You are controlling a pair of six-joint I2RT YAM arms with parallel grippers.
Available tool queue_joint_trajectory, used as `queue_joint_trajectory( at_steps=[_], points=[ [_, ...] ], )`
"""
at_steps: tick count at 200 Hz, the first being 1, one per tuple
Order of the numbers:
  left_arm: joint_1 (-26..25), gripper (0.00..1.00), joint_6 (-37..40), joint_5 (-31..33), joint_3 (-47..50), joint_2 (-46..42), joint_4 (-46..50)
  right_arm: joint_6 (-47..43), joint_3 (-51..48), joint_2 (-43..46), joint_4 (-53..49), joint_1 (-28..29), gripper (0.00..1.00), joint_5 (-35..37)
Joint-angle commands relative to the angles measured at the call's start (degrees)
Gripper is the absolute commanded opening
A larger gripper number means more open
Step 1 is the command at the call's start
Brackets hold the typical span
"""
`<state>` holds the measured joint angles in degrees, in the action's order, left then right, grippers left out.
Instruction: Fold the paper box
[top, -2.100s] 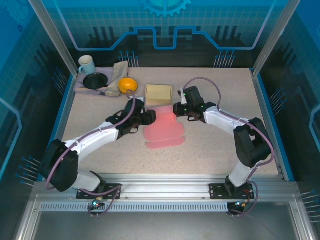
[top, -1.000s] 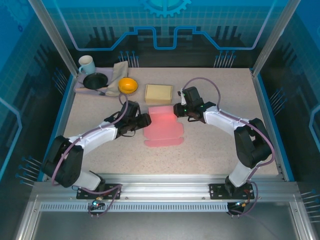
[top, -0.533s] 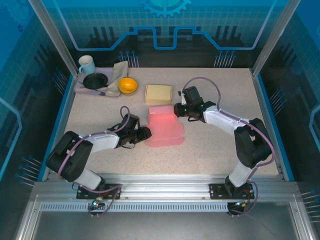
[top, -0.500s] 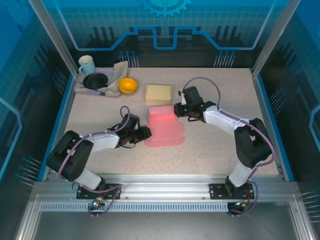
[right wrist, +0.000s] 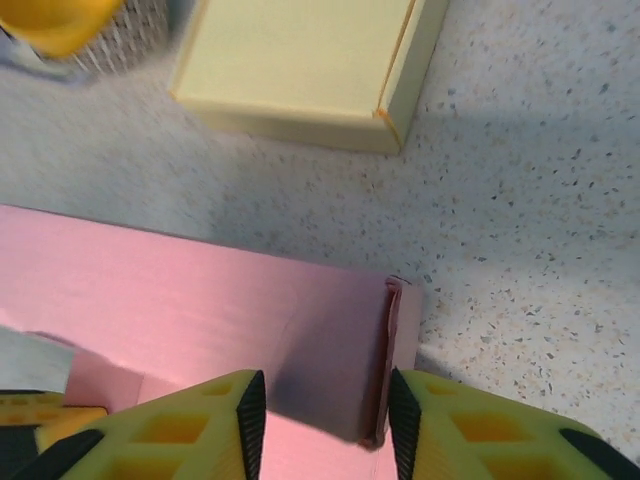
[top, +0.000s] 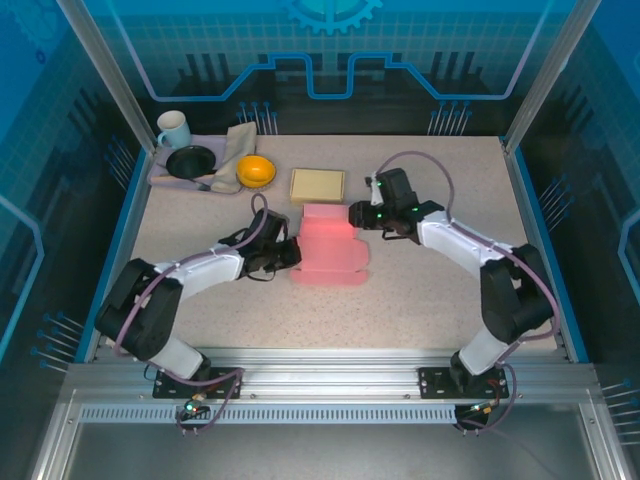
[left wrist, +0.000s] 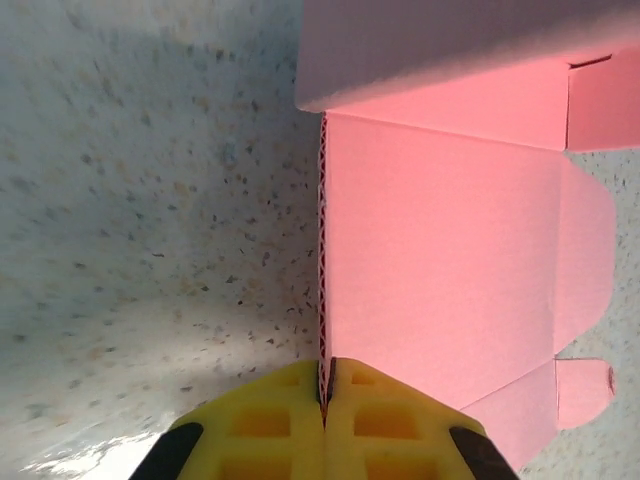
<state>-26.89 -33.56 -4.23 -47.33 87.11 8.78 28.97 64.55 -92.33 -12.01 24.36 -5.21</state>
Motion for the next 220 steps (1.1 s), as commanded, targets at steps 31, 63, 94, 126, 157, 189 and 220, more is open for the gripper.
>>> queue_joint_trajectory(
  at_steps=[31,63,94,126,157,189,220],
  points=[
    [-0.26,0.0,21.45,16.19,-14.95,-9.23,33.84,-2.32,2.17,13.57,-3.62,-6.71,0.47,-5.29],
    [-0.62,0.0,31.6,23.88,-29.33,-11.02,49.39,-9.89,3.81,19.5,-7.82,-6.68,0.48,2.38],
    [-9.12,0.0,39.12,44.67,-43.16,-9.5,63.02,-14.04,2.98,25.0,-8.49,-6.61,0.48,9.97],
    [-16.82,0.0,46.83,63.53,-46.5,-6.32,69.17,-13.76,1.57,29.27,-8.49,-6.6,0.47,12.98],
    [-22.84,0.0,47.11,73.19,-46.45,-1.0,75.58,-12.8,0.36,32.63,-8.55,-6.61,0.48,14.6],
    [-29.98,0.0,47.23,77.92,-46.92,6.15,80.3,-13.5,-1.51,35.99,-8.95,-6.69,0.49,16.58],
    [-36.32,0.0,49.79,76.99,-45.75,14.27,79.43,-13.67,-3.59,38.66,-9.24,-7.32,0.5,17.43]
  ],
)
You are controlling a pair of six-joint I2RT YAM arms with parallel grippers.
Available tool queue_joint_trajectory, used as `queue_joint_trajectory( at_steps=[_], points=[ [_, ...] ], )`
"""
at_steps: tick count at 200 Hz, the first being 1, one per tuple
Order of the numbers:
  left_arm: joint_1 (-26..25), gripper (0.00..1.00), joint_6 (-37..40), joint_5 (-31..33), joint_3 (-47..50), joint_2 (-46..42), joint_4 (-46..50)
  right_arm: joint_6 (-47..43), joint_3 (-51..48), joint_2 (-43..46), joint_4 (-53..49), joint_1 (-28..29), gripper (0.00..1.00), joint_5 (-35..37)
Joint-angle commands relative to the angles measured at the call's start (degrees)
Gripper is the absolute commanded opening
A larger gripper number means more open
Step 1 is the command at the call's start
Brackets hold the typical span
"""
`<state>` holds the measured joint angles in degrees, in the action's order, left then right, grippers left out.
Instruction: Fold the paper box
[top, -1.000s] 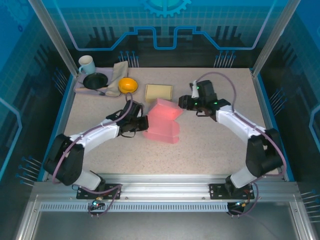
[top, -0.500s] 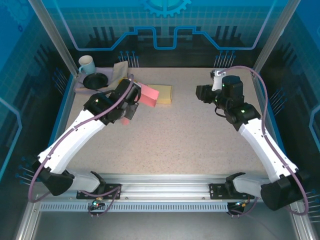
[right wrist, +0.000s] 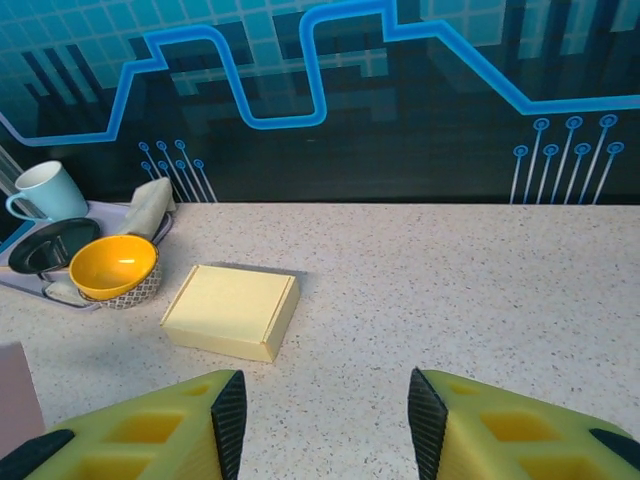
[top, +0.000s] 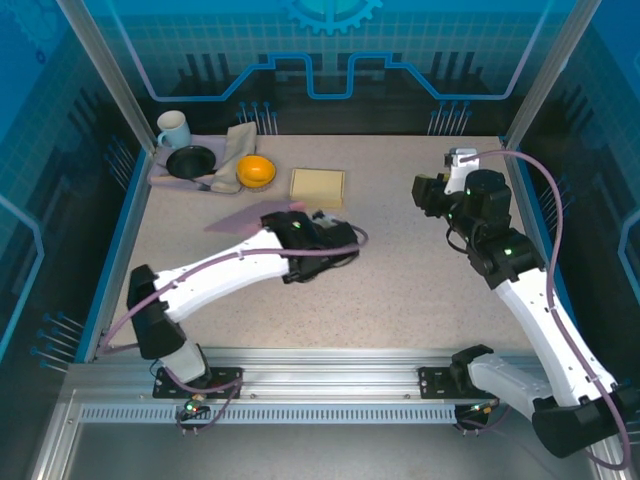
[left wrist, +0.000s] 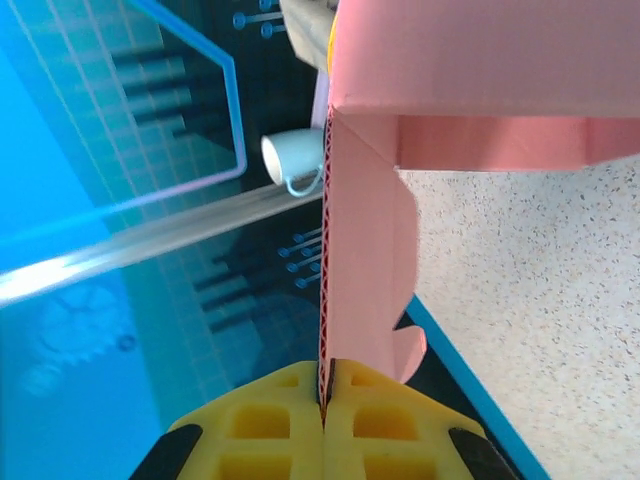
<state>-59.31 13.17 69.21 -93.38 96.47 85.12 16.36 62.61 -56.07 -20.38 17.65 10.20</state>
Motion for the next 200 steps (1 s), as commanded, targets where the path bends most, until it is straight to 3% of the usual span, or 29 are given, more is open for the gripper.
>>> queue_joint_trajectory(
  at_steps=[1,41,73,95,112,143,164,200],
  points=[
    [-4.07,0.0,3.12,3.51,0.26,5.2,3.02,-1.06,-1.67,2.48,-0.92,-0.6,0.5,2.02],
    [-6.57,0.0,6.45,-2.4,-9.7,17.22,0.57,-1.18,-2.83,4.61,-1.68,-1.21,0.5,1.71],
    [-6.49,0.06,9.9,-6.29,-16.68,25.7,-2.86,-0.7,-4.02,5.53,-2.03,-1.42,0.53,2.58],
    [-5.89,0.11,13.29,-8.26,-20.84,30.4,-6.19,-0.36,-4.64,5.93,-2.21,-1.95,0.56,3.34],
    [-5.31,0.24,15.6,-8.62,-23.51,32.88,-8.96,-0.46,-4.76,6.07,-2.29,-2.34,0.57,3.53],
    [-4.76,0.27,16.94,-9.73,-27.52,34.62,-11.69,-0.8,-4.89,5.74,-2.14,-2.62,0.58,4.0],
    [-4.33,0.51,15.72,-10.67,-29.07,33.89,-11.47,-0.8,-4.87,4.87,-1.79,-2.81,0.58,4.1],
    [-2.01,0.6,9.72,-16.35,-29.64,28.09,-9.44,-0.98,-3.23,1.3,-1.94,-3.33,0.6,3.49]
  ],
)
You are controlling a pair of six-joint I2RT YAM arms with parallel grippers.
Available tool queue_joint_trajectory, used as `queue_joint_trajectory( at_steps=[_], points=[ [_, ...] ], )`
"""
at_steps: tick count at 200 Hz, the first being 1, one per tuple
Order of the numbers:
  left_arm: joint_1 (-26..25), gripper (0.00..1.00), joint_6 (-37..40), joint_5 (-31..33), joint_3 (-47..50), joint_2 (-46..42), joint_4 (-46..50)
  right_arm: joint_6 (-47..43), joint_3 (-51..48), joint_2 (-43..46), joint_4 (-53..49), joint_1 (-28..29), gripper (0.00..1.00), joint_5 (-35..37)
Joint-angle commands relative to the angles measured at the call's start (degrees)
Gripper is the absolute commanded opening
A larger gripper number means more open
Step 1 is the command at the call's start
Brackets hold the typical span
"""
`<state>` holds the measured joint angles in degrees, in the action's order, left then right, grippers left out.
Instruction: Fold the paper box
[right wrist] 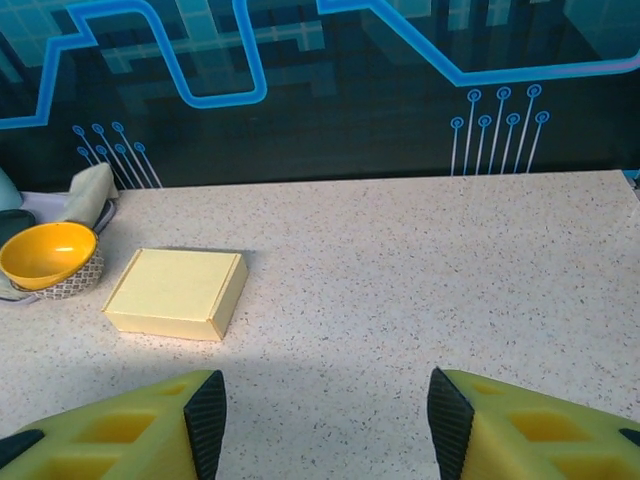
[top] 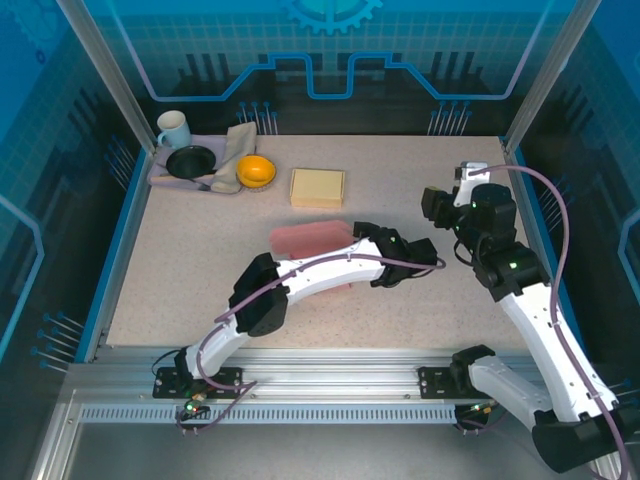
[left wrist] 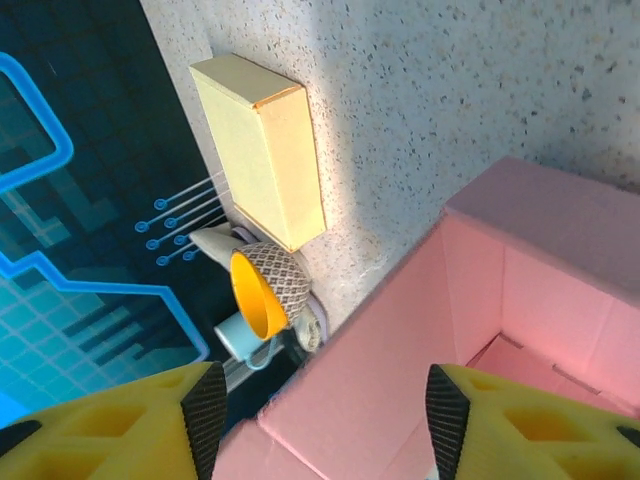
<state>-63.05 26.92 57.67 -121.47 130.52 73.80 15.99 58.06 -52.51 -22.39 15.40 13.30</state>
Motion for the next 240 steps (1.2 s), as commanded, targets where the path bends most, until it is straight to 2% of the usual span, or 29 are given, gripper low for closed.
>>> queue_joint_trajectory(
  at_steps=[1,49,73,110,132,154,172,200,220,240],
  points=[
    [1.8,0.6,-4.09,-5.01,-1.48,-6.14,1.88,-0.61,1.46,-2.38,0.07,-1.12,0.6,0.36],
    [4.23,0.62,-6.74,-14.22,9.06,-19.8,-7.57,-0.41,8.29,-10.19,-1.01,-4.44,0.61,-5.08],
    [6.09,0.64,-8.2,-15.99,14.93,-25.45,-12.17,-2.51,11.53,-13.54,-0.82,-4.75,0.61,-6.95],
    [13.21,0.64,-17.56,-21.22,27.45,-36.86,-18.45,-19.03,13.25,-18.74,3.51,-2.78,0.61,-24.12],
    [16.64,0.65,-24.8,-24.15,36.12,-45.15,-23.16,-31.83,16.78,-23.47,0.24,2.4,0.61,-31.25],
    [21.07,0.67,-31.31,-28.71,43.76,-53.92,-26.04,-47.25,18.11,-27.56,-2.24,10.33,0.62,-29.89],
    [28.25,0.69,-36.11,-38.18,49.74,-61.35,-28.06,-55.37,19.73,-31.2,-4.68,14.86,0.62,-30.83],
    [39.62,0.69,-42.12,-51.1,57.59,-68.37,-31.76,-62.26,24.78,-37.85,-10.98,19.71,0.62,-31.94],
    [42.97,0.69,-45.7,-55.15,62.23,-70.17,-34.71,-65.49,28.77,-43.0,-14.41,22.87,0.62,-26.29],
    [45.31,0.73,-49.9,-57.86,65.02,-70.01,-37.21,-66.59,31.03,-46.64,-15.45,24.26,0.61,-21.64]
  ],
)
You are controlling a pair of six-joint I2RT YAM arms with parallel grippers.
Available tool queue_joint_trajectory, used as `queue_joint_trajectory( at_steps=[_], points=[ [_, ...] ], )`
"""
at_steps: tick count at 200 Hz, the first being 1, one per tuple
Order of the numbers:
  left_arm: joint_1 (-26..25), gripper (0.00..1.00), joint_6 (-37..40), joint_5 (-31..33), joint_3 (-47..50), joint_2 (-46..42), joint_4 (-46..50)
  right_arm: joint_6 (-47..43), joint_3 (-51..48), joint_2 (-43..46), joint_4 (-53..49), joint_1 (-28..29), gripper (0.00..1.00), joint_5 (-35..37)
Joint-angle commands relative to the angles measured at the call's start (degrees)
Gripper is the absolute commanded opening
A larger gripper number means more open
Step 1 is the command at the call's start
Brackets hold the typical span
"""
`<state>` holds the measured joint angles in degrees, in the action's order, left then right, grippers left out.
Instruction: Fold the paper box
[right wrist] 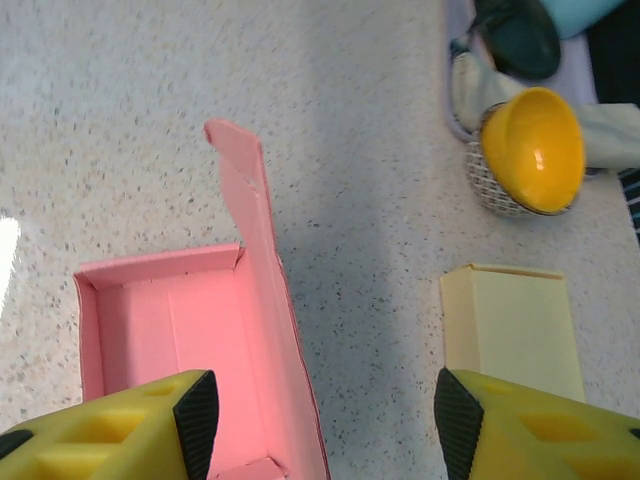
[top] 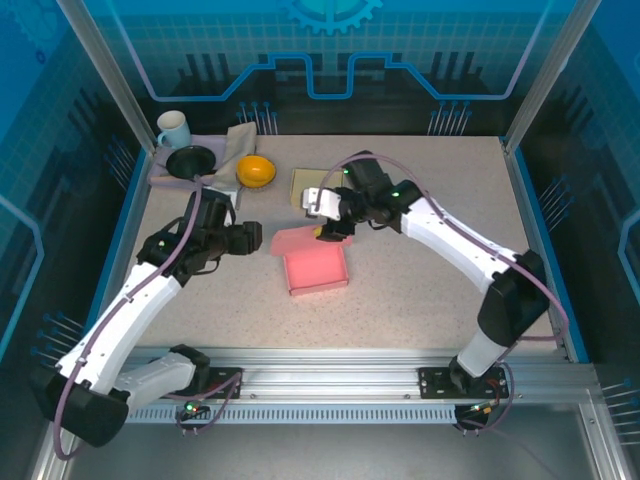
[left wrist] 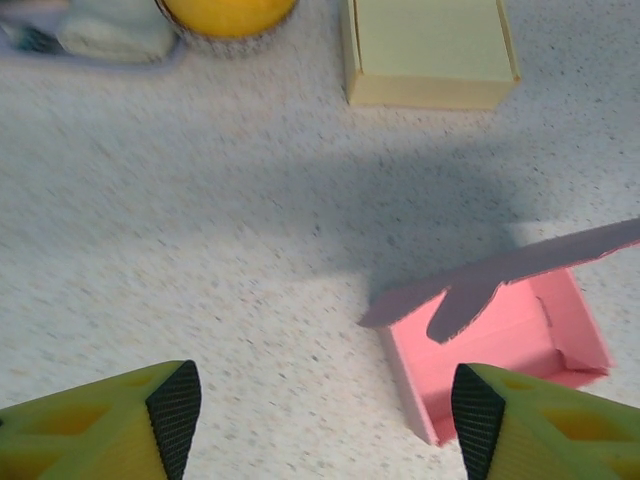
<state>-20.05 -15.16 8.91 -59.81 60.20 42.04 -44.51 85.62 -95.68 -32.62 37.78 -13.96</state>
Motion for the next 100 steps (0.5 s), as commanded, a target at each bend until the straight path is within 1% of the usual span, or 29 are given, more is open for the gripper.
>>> queue_joint_trajectory(
  at_steps=[1,26,41,57,73,88,100],
  points=[
    [2.4,0.74,-8.07,-9.27,3.5,0.33,-5.6,-6.15,3.57,-3.64,-5.19,1.95,0.61,5.83],
    [5.62,0.78,-16.25,-11.24,5.07,1.49,-9.02,-6.86,3.04,-4.52,-3.73,2.54,0.58,7.49],
    [6.42,0.78,-20.74,-10.88,4.65,2.99,-9.55,-8.16,2.18,-4.6,-3.33,2.99,0.54,7.73],
    [6.61,0.78,-23.68,-10.94,3.6,5.04,-9.26,-10.07,1.37,-4.99,-3.58,3.88,0.45,9.1],
    [6.61,0.77,-24.02,-13.15,2.84,6.69,-9.85,-11.29,1.1,-5.59,-4.09,4.34,0.44,10.88],
    [6.54,0.73,-20.07,-17.9,3.04,7.1,-12.5,-10.45,1.67,-5.87,-4.2,4.21,0.44,11.52],
    [6.35,0.7,-16.94,-17.99,4.97,5.6,-14.94,-8.76,2.62,-5.69,-4.67,3.44,0.44,10.7]
  ],
)
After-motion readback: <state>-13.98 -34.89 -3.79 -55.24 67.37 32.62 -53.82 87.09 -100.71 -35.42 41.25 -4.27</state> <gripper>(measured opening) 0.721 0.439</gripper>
